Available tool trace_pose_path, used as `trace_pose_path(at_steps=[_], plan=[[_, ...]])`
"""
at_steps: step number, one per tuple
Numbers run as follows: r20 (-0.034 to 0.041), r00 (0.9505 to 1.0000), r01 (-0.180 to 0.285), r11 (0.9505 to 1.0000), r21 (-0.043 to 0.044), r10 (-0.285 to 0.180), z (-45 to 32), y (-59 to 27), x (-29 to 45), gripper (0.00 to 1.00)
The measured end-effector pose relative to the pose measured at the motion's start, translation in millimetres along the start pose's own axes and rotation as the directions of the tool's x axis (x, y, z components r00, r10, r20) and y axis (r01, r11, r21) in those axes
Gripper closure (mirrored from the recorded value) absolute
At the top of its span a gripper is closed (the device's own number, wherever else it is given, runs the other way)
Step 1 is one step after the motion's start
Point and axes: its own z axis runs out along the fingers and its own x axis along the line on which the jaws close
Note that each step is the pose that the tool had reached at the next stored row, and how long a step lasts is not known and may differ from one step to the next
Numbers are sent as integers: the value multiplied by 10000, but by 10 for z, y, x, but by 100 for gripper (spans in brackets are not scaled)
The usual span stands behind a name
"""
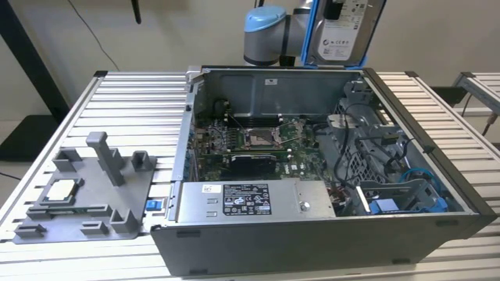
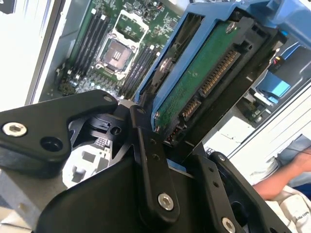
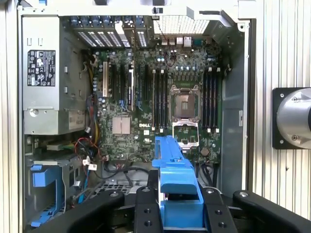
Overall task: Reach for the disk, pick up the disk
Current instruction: 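Pick up the disk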
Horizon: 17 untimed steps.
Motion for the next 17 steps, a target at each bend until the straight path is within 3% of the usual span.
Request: trace_pose_path(at_steps=[17], plan=[[-1, 10000, 2, 10000, 0, -2, -14, -263, -6, 100]])
